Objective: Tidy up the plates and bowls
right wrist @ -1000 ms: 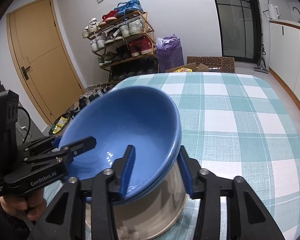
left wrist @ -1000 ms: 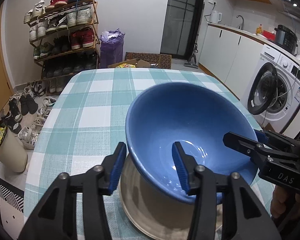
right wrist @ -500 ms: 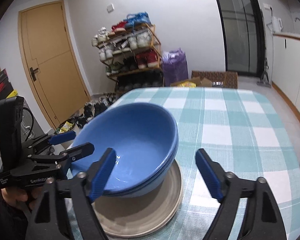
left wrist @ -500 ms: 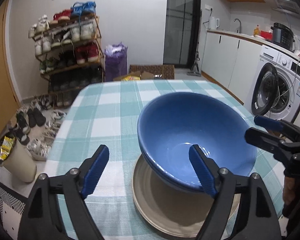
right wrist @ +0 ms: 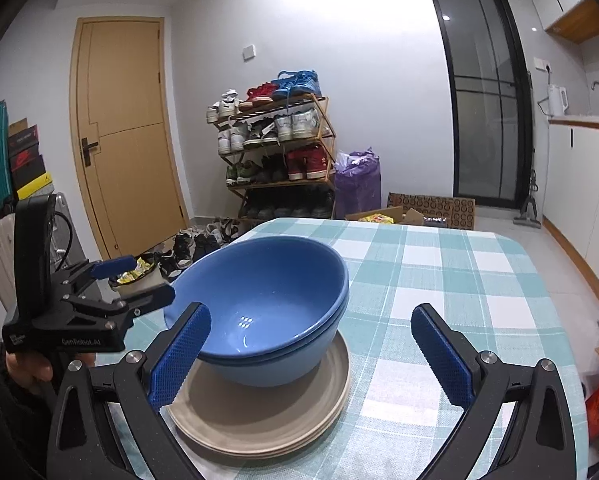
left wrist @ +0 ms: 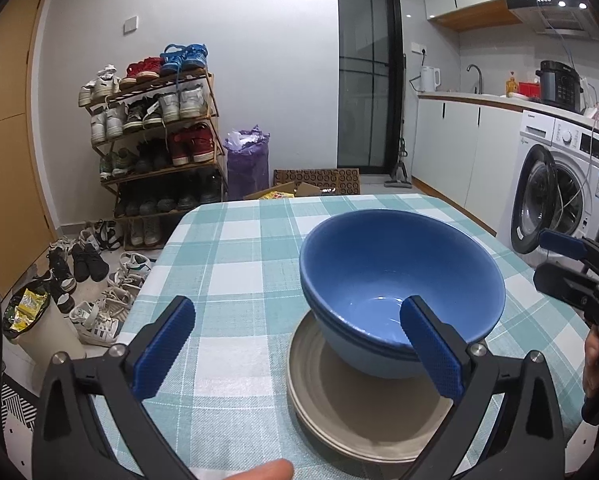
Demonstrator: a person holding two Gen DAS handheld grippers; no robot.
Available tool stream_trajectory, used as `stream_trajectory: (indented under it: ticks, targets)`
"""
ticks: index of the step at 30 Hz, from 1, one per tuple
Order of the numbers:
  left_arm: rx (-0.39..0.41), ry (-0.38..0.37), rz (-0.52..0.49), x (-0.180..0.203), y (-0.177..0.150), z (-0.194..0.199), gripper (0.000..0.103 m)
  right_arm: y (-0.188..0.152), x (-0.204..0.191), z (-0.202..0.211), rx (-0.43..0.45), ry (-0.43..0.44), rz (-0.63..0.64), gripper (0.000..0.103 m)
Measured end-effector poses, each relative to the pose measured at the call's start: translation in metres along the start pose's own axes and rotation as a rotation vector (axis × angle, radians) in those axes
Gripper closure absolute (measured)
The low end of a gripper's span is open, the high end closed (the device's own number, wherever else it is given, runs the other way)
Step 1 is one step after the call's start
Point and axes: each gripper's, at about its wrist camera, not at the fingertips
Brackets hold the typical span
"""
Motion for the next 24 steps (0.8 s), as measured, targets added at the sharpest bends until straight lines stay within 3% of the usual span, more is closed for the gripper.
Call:
stream_trajectory:
  ticks: [5,10,24]
  targets:
    - [0.037,0.016,-0.037,0.003,-0.010,0.005,0.000,-0.014,-0.004,0.000,-0.005,0.001,0.029,0.001]
    - [0.065,0.022,-0.007,0.001,-0.019,0.008,0.000,-0.027,-0.002,-0.004,-0.003,0.020,0.014,0.001]
    - [0.083,0.028,-0.007,-0.002,-0.034,0.013,0.000,-0.038,-0.003,0.002,0.058,0.039,0.034,0.001]
Point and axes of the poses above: each gripper's, at about its wrist camera, not at the fingertips, and z roughly against the way its jaws point, x to its right, y to its top, and after that the axes turned 1 degree about -z, right-handed
